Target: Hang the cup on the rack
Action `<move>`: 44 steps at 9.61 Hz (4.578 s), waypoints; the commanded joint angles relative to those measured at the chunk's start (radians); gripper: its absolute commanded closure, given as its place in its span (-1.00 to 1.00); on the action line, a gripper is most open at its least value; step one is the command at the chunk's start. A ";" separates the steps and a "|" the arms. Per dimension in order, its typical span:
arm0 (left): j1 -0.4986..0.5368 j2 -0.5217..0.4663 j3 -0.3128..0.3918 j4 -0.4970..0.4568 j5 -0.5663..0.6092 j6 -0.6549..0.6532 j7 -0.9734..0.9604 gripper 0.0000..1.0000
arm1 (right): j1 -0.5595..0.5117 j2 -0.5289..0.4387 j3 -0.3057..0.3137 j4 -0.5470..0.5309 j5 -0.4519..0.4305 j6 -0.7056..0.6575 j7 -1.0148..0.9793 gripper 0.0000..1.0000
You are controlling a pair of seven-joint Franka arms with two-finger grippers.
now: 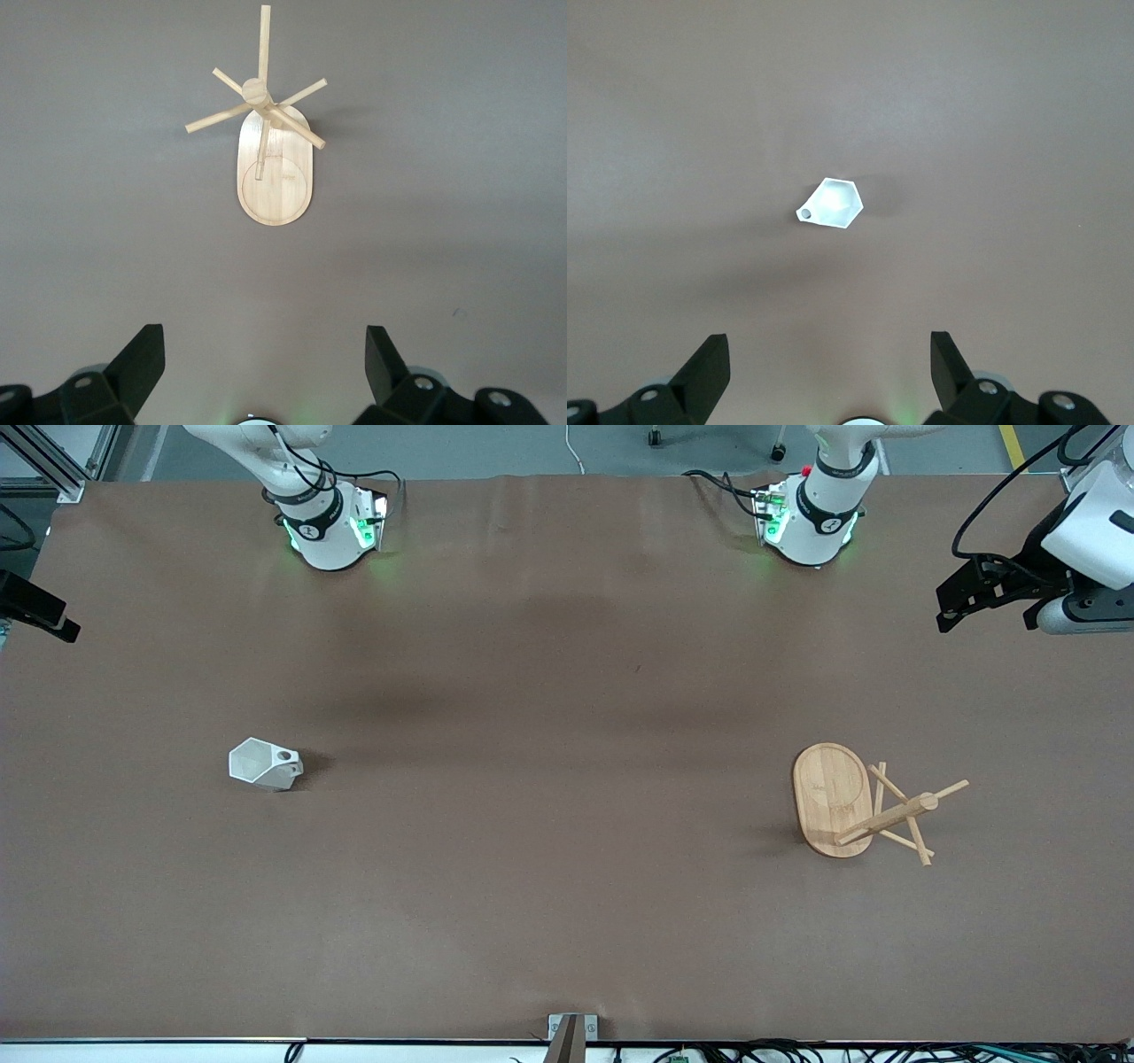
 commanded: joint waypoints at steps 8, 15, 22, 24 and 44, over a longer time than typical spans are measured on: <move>0.004 0.022 0.002 -0.003 -0.003 -0.005 0.009 -1.00 | 0.001 0.056 -0.018 -0.017 -0.017 0.021 -0.026 -1.00; -0.008 0.028 -0.003 0.015 -0.014 -0.016 0.014 -1.00 | -0.028 0.276 -0.046 -0.380 -0.011 0.595 -0.168 -1.00; -0.010 0.028 -0.003 0.014 -0.017 -0.017 0.015 -1.00 | -0.025 0.257 -0.041 -0.745 0.003 1.004 -0.245 -1.00; -0.010 0.028 -0.004 0.014 -0.017 -0.023 0.015 -1.00 | -0.023 0.259 -0.040 -0.743 0.016 1.009 -0.250 -1.00; -0.025 0.090 -0.011 0.038 -0.054 -0.068 0.009 -1.00 | -0.003 0.292 -0.024 -0.397 0.147 0.565 -0.385 0.99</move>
